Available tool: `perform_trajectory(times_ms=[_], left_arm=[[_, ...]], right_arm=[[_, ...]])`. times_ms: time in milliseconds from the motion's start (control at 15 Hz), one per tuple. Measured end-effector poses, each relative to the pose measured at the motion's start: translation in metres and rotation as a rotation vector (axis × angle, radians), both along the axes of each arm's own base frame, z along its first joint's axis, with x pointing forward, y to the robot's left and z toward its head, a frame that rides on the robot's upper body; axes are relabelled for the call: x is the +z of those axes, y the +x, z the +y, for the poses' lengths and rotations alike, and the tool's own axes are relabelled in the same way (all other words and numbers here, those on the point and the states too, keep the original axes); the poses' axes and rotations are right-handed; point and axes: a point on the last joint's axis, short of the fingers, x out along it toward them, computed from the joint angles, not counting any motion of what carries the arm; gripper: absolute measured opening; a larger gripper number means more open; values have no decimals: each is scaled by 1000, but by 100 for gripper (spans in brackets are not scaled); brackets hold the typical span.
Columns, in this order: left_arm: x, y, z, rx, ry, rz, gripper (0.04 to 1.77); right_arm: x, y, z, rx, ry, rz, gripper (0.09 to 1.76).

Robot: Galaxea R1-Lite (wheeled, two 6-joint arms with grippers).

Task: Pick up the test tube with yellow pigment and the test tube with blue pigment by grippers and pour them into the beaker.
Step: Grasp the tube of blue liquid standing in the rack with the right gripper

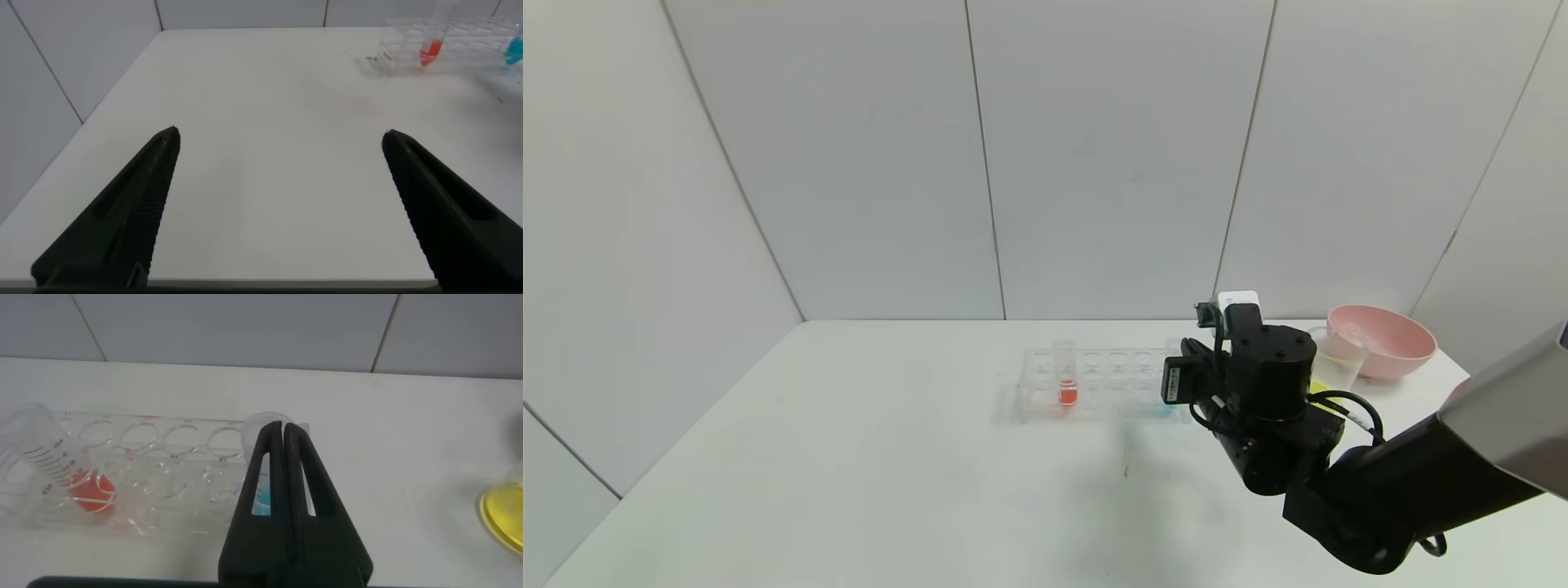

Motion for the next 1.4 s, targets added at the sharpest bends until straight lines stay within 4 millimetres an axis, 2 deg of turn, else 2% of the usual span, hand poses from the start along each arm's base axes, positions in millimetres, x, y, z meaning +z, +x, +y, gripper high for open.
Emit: perform_trajectory(times_ms=[333,800,867,933,1133,1400], left_arm=[[0,0,0,1,0,0,176],[0,0,0,0,0,0,176],[0,0,0,0,0,0,176],[0,0,0,0,0,0,176],[0,0,0,1,0,0,176],[0,0,0,0,0,0,176]], right_arm=[[4,0,-10,14,-1,-87,12],[0,-4,-9,30,2,-79,12],[1,-5,-8,32,6,-86,20],[1,-6,-8,34,8,-88,39],[-2,-8,-7,33,1,-78,81],[-7,-11,-7,36,-10,-62,117]])
